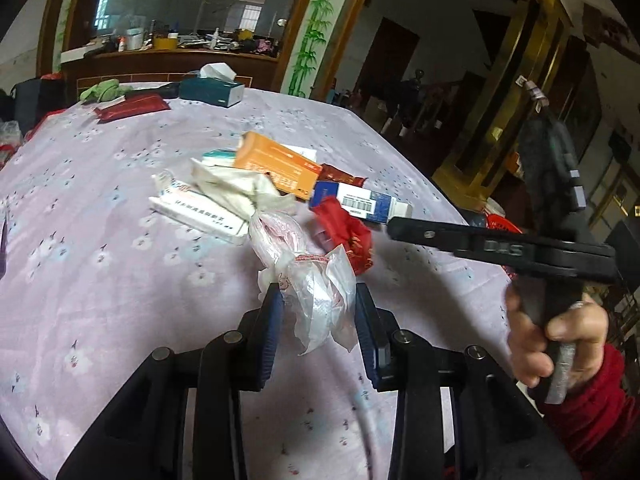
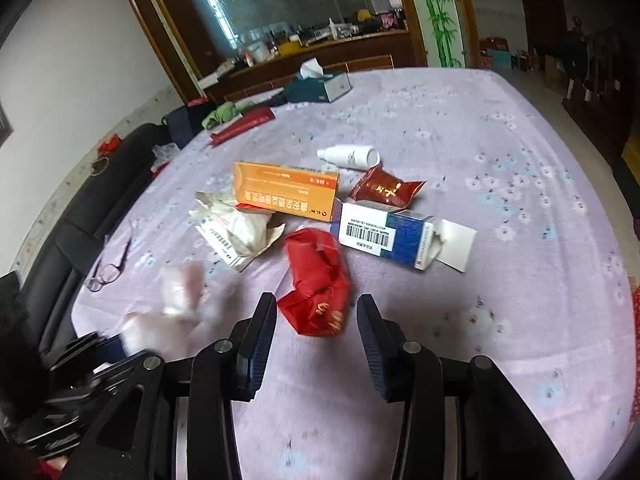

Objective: Collect trash
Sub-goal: 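Grasp the crumpled clear plastic bag with the left gripper, then grasp the red plastic bag with the right gripper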

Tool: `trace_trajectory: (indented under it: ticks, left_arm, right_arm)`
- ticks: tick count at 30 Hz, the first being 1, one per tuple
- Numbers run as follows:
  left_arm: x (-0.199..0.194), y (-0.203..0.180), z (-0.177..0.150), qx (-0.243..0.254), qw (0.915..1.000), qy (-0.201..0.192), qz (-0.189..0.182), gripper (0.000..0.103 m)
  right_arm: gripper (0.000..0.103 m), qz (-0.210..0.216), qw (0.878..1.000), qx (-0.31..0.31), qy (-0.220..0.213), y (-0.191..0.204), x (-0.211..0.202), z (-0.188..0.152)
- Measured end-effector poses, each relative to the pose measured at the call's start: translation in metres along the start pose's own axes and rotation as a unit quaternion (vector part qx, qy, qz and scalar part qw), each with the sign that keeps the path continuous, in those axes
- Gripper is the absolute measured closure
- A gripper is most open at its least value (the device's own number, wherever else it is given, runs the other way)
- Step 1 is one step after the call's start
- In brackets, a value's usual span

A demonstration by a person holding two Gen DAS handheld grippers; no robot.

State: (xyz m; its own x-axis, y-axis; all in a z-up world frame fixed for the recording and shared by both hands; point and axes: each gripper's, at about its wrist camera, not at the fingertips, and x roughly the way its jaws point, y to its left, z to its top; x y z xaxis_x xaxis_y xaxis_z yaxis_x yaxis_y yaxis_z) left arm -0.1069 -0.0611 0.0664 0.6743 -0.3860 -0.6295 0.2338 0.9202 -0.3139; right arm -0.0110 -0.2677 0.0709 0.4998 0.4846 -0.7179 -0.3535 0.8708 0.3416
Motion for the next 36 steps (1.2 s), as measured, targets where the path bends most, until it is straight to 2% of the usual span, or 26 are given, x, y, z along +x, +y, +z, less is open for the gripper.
trace_trajectory:
  ticks: [8,12,14,15,17,24,29,36]
  left_arm:
    - [-0.007,0.009,-0.002,-0.01,0.9998,-0.014,0.005,0.069]
    - [-0.007,0.007,-0.004,-0.009,0.9998,-0.018,0.008,0.069]
    - [-0.007,0.004,-0.006,-0.007,0.9997,-0.02,0.012,0.069]
    - [-0.006,0.003,-0.006,-0.006,0.9996,-0.021,0.015,0.069]
    - [-0.006,0.001,-0.006,-0.003,0.9994,-0.028,0.021,0.069]
    - [-0.001,-0.012,-0.012,0.012,0.9968,-0.058,0.053,0.069]
    - [-0.001,-0.032,-0.019,0.04,0.9906,-0.092,0.093,0.069]
    - [0.001,-0.049,-0.029,0.064,0.9817,-0.12,0.133,0.069]
  right_arm:
    - [0.058,-0.028,0.999,0.025,0.022,-0.011,0.032,0.005]
    - [0.06,-0.026,0.999,0.03,0.037,-0.013,0.046,0.002]
    - [0.079,-0.017,0.999,0.029,0.04,-0.011,0.05,0.0]
    - [0.084,-0.013,0.999,0.028,0.041,-0.009,0.051,-0.002]
    - [0.094,-0.009,0.999,0.027,0.027,-0.006,0.047,-0.005]
    - [0.094,-0.031,0.997,0.006,-0.072,0.013,-0.009,-0.037]
    - [0.094,-0.06,0.99,0.009,-0.127,0.017,-0.048,-0.064]
    - [0.094,-0.086,0.985,0.034,-0.145,0.006,-0.064,-0.088]
